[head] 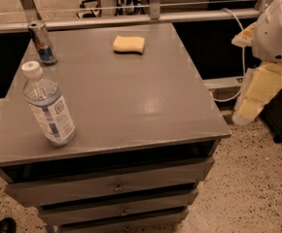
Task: Move blue plastic bottle near redbull can
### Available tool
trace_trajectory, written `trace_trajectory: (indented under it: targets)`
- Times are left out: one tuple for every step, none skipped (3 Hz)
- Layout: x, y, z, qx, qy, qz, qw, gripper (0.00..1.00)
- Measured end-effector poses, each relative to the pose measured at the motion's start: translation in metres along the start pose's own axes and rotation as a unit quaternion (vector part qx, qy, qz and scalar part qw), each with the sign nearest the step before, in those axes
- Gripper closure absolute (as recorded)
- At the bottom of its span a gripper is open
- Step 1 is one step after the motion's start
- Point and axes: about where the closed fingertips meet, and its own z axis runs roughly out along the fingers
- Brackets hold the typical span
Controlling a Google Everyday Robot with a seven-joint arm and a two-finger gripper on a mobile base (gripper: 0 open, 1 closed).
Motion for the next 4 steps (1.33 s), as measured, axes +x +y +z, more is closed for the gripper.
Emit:
trace_trajectory:
  targets:
    - [-0.045, -0.003, 0.021, -0.012, -0.068, -0.008, 0.9976, 0.00]
    - [-0.089, -0.002, 0.041, -0.027, -0.138, -0.015, 0.9900, 0.00]
    - [-0.127, 0.003, 0.059, -0.042, -0.204, -0.019, 0.9780, 0.00]
    - [-0.163, 0.015, 0.078, -0.064, -0.271, -0.015, 0.9603, 0.00]
